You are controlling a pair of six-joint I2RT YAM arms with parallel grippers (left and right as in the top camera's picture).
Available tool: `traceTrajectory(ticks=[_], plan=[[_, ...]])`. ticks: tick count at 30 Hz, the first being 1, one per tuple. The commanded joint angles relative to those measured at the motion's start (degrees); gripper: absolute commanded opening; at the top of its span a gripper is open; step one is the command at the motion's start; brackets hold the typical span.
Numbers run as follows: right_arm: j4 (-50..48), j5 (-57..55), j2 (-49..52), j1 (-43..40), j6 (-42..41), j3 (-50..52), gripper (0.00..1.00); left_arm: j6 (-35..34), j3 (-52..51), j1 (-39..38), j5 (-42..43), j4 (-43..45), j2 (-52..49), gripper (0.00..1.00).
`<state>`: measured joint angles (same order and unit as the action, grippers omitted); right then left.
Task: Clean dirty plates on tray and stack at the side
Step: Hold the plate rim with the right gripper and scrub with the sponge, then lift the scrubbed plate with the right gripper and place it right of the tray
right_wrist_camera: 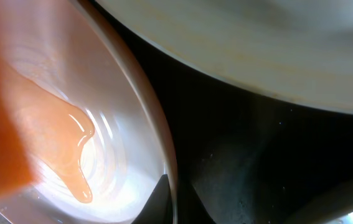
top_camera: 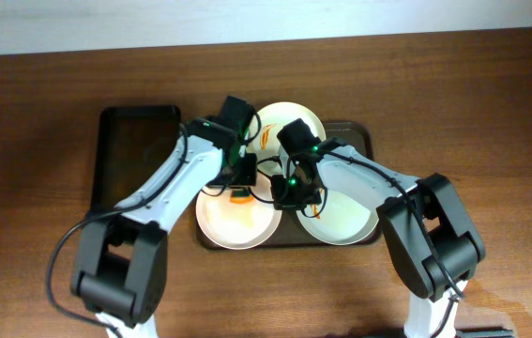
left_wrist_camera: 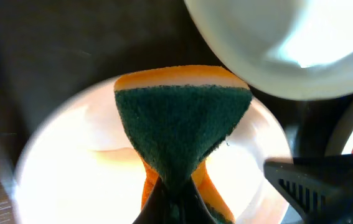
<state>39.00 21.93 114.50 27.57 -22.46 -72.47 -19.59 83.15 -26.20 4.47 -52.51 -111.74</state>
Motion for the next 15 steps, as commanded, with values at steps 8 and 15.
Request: traceTrajectory(ticks=[8,15], plan=[[0.83,-1.62,1.11,0.17,0.94,1.05,0.04,-7.87,-0.04,-0.52,-30.16,-16.02,-6.58,0.00],[6.23,-1.68,-2.38,0.17,1.18,-3.19,0.04,-15.69,16.52,-0.33,-28.15,-29.14,-0.28,0.00]])
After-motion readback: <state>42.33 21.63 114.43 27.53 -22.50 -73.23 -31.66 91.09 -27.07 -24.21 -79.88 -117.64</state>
